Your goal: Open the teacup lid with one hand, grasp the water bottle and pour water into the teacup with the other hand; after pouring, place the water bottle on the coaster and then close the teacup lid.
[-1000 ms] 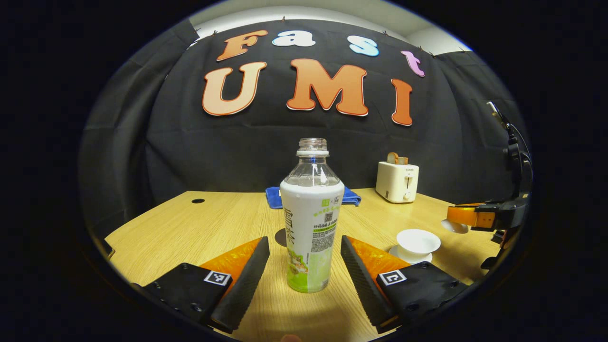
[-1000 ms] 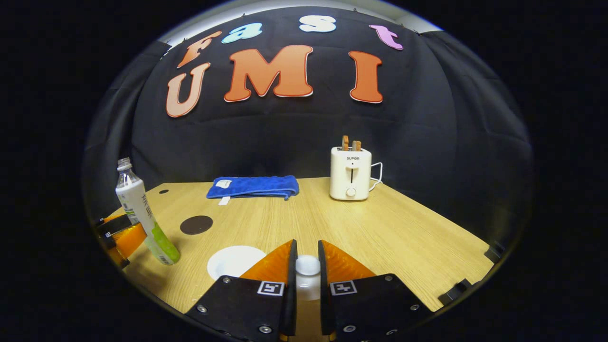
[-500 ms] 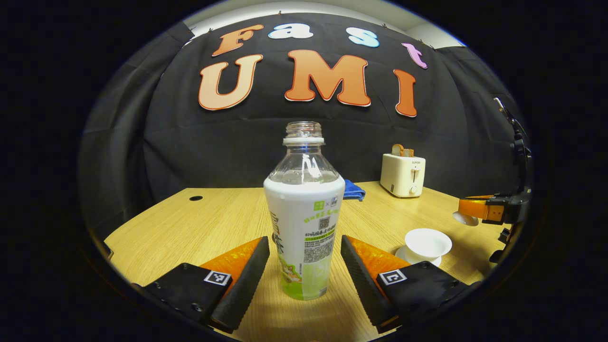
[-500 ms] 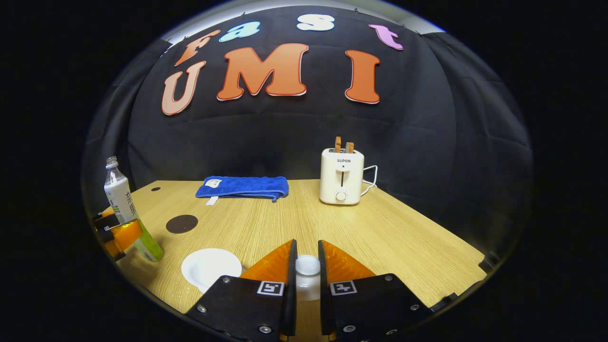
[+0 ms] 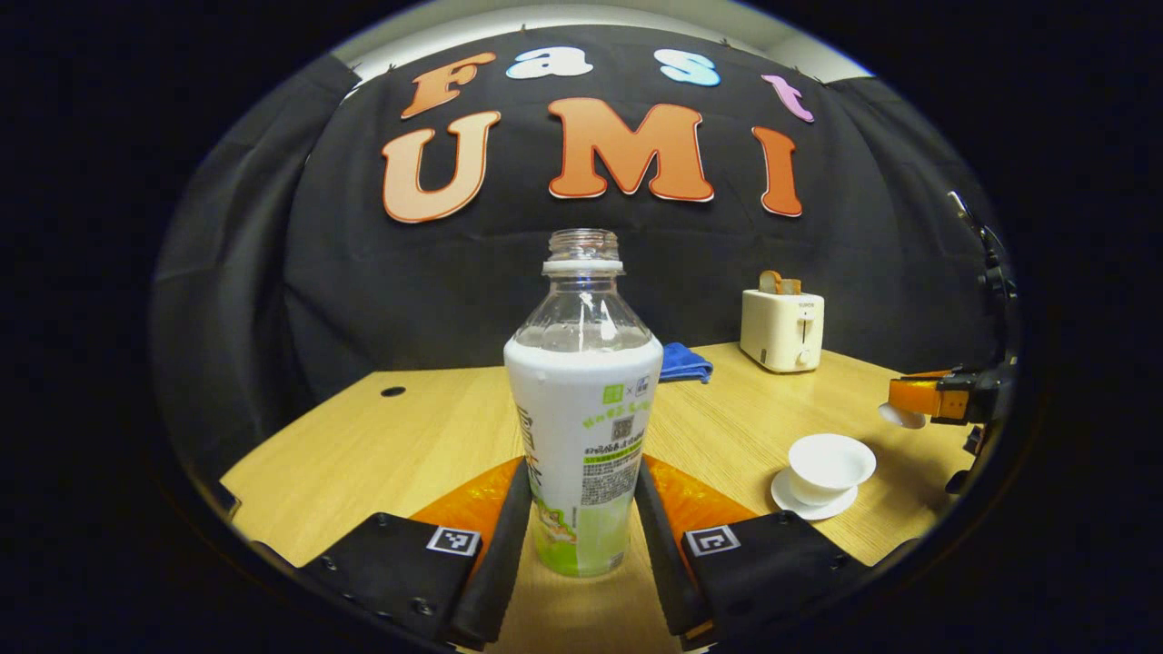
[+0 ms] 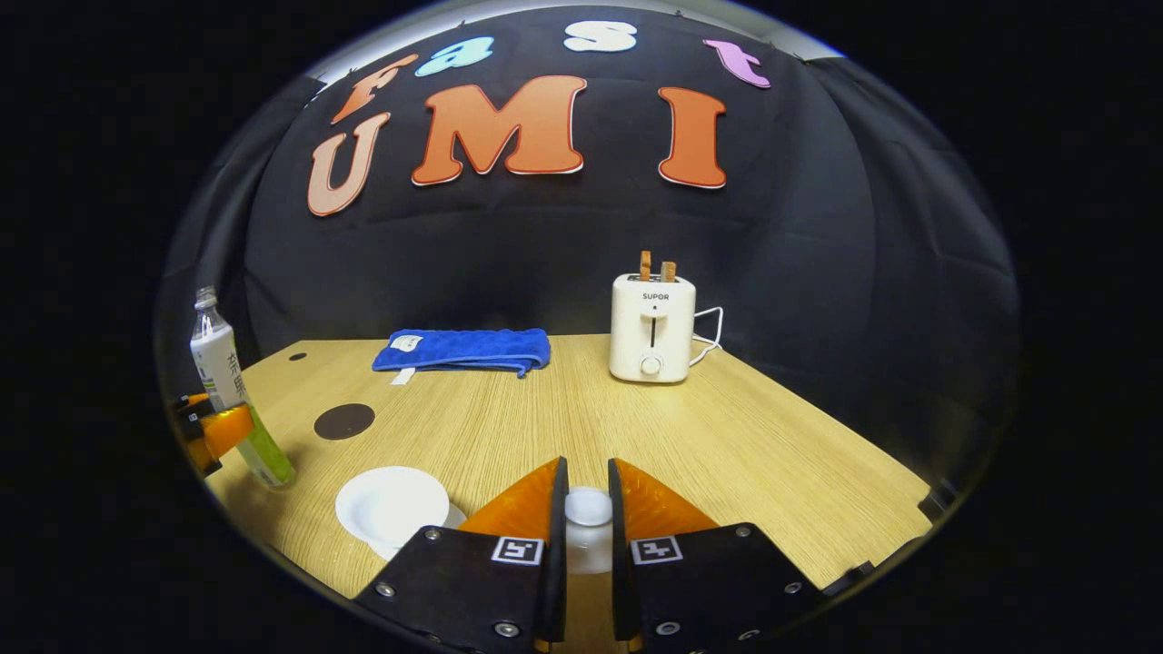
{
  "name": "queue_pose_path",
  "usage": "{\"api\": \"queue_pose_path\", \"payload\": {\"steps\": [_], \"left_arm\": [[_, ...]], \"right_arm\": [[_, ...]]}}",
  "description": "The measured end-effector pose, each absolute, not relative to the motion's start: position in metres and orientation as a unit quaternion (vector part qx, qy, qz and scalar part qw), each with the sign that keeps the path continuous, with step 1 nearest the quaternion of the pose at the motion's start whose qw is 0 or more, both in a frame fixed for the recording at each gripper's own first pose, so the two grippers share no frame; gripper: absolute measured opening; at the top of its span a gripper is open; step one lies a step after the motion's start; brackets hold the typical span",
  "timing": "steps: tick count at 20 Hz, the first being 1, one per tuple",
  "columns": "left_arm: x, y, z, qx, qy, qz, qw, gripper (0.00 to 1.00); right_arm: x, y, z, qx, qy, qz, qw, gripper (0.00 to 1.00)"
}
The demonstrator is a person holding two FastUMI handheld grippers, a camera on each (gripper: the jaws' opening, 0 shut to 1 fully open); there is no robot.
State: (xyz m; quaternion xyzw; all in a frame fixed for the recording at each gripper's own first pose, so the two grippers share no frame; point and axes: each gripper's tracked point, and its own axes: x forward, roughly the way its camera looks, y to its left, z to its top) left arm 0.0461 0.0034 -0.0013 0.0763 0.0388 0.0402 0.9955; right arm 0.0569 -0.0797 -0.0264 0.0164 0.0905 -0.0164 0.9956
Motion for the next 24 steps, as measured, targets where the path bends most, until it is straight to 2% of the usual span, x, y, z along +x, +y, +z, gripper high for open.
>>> {"api": "queue_pose_path", "payload": {"steps": [10,19,23,24], "left_arm": [[0.052,-0.016,0.024,0.295,0.046,0.014,0.954,0.67],[0.059,-0.056,-0.006,0.483,0.072,-0.048,0.871,0.65],[0.068,-0.075,-0.012,0.560,0.073,-0.075,0.822,0.67],[0.068,-0.074,-0.016,0.576,0.075,-0.075,0.811,0.65]], "right_arm": [[0.050,-0.098,-0.021,0.033,0.086,-0.029,0.995,0.20],[0.048,-0.099,-0.021,0.031,0.091,-0.027,0.995,0.21],[0.048,-0.105,-0.020,0.034,0.093,-0.034,0.995,0.20],[0.048,-0.108,-0.021,0.035,0.093,-0.036,0.994,0.21]]}}
